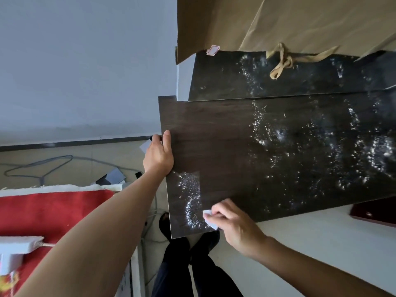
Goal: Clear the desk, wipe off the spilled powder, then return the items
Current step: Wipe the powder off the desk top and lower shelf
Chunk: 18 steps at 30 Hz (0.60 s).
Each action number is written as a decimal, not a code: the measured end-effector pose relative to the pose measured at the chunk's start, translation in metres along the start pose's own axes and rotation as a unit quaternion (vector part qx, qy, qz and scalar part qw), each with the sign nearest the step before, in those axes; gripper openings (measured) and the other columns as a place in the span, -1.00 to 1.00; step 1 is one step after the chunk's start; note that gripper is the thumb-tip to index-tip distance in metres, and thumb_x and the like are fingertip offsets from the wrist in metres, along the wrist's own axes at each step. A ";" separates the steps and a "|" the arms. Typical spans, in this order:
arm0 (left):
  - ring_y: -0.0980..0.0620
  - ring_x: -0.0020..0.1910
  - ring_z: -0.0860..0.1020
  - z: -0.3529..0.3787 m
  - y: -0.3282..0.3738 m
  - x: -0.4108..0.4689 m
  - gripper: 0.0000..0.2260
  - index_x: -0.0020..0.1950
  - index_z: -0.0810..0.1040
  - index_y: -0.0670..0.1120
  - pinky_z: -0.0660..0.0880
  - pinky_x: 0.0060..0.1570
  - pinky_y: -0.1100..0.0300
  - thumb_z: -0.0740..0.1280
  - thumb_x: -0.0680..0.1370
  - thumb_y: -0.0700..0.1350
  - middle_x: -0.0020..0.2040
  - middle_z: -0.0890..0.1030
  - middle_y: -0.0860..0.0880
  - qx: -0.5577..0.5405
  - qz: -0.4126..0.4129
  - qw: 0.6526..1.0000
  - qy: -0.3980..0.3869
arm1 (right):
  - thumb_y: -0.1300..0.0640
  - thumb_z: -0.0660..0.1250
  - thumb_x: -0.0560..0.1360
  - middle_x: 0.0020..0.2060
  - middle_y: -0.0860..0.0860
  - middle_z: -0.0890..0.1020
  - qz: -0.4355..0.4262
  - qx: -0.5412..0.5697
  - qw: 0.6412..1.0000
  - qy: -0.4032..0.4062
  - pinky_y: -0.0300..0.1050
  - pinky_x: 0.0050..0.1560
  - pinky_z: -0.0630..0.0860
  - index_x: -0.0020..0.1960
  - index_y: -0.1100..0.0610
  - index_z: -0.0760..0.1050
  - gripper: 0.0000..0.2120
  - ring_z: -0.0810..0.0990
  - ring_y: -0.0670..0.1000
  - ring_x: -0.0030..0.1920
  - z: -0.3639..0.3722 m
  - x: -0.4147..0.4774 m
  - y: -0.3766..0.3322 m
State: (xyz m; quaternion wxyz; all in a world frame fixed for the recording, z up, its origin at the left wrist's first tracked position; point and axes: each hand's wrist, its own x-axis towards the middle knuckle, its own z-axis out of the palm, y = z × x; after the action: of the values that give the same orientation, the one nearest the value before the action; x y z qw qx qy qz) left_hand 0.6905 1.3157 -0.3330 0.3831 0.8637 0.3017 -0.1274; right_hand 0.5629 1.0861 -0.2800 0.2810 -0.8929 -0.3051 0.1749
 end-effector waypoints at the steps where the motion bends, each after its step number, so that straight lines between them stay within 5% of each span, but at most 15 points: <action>1: -0.22 0.04 0.50 0.000 0.001 -0.001 -0.48 0.13 0.38 -0.14 0.34 -0.10 0.02 -0.11 0.61 0.26 0.08 0.55 -0.17 0.001 0.000 1.000 0.001 | 0.23 0.21 0.56 -0.15 0.00 0.47 -0.017 -0.002 0.999 -0.037 -0.38 -0.05 0.33 0.00 0.16 0.57 -0.84 0.41 -0.05 -0.08 -0.003 -0.016 -0.003; 3: -0.22 0.06 0.50 -0.001 0.002 -0.001 -0.46 0.16 0.39 -0.14 0.38 -0.06 0.00 -0.11 0.61 0.26 0.09 0.55 -0.17 0.002 0.000 1.000 0.001 | 0.25 0.19 0.55 -0.17 -0.02 0.45 -0.028 -0.015 0.998 -0.056 -0.37 -0.12 0.31 -0.08 0.14 0.56 -0.82 0.40 -0.05 -0.12 -0.016 -0.017 0.003; 10: -0.21 0.08 0.47 0.003 -0.002 0.003 -0.46 0.08 0.42 -0.16 0.37 0.02 -0.03 -0.10 0.61 0.27 0.09 0.55 -0.18 -0.015 -0.003 1.000 0.013 | 0.44 0.23 0.41 -0.09 0.16 0.51 0.098 -0.083 0.980 0.155 0.06 -0.15 0.51 0.15 0.21 0.58 -0.62 0.47 0.20 -0.07 -0.047 0.140 0.056; 13: -0.21 0.09 0.47 0.005 -0.003 0.005 -0.46 0.09 0.43 -0.17 0.31 -0.02 0.03 -0.09 0.61 0.25 0.10 0.54 -0.18 -0.018 -0.001 1.000 0.017 | 0.46 0.27 0.39 -0.11 0.12 0.51 0.061 -0.091 0.984 0.139 0.05 -0.26 0.51 0.11 0.21 0.58 -0.65 0.45 0.17 -0.09 -0.022 0.134 0.040; 18: -0.22 0.17 0.45 0.004 -0.004 0.007 -0.43 0.17 0.42 -0.18 0.30 0.07 -0.01 -0.11 0.61 0.25 0.17 0.53 -0.21 -0.031 0.004 0.999 -0.011 | 0.33 0.28 0.50 -0.11 0.05 0.48 -0.068 -0.025 0.997 0.025 -0.10 -0.13 0.43 0.07 0.18 0.54 -0.82 0.44 0.08 -0.09 0.012 0.022 0.009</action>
State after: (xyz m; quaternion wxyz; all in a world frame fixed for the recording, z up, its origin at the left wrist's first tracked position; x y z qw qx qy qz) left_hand 0.6940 1.3178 -0.3410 0.4132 0.8513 0.2976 -0.1262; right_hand 0.5778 1.0996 -0.2977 0.2772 -0.8811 -0.3621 0.1257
